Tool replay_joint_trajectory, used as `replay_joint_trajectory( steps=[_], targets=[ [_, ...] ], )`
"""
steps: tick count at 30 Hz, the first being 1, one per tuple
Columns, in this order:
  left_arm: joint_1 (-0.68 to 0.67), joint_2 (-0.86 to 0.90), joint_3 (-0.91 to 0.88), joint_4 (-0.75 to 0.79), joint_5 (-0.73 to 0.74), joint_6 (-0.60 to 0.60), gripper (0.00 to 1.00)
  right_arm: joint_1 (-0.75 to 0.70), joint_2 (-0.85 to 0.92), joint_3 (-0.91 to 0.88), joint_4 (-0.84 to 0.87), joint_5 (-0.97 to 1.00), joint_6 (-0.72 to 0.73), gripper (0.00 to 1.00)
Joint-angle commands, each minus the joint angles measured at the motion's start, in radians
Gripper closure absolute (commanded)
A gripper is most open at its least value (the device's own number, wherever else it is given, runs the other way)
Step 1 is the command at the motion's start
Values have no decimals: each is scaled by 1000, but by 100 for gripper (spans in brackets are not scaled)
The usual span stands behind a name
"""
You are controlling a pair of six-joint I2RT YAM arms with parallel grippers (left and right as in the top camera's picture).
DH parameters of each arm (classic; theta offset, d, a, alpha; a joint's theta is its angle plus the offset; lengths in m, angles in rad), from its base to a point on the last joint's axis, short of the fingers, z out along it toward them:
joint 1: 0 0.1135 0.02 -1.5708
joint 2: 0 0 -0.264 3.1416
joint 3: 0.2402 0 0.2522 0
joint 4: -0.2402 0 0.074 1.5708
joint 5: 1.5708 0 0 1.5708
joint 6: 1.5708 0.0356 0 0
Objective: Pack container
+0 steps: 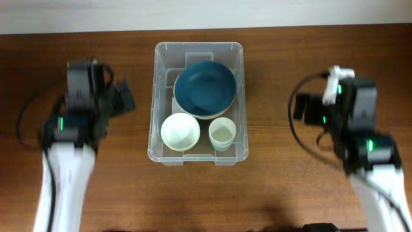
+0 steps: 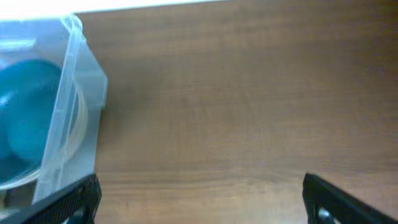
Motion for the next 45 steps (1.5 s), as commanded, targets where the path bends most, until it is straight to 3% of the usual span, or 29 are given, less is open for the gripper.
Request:
replay_joint_trajectory(
  steps=[1,7,11,22,30,40,45],
  targets=[
    [-8,-269,-243,88,3,15,1,-3,-160,-172,31,68,16,1],
    [-8,-780,-589,182,1,12,1,-4,-441,-398,32,68,41,1],
    [-8,-949,-618,62,1,12,1,-4,-470,-465,26,68,41,1],
    [-8,-972,-618,-203,1,12,1,-4,-391,-473,17,68,41,1],
    [-8,-972,-618,-277,1,12,1,43,-370,-473,5,72,41,1],
    [-8,-972,-618,-277,1,12,1,48,-853,-526,-14,53,40,1],
    [-8,-972,-618,-277,1,12,1,48,-1044,-648,30,-27,-84,1]
  ],
)
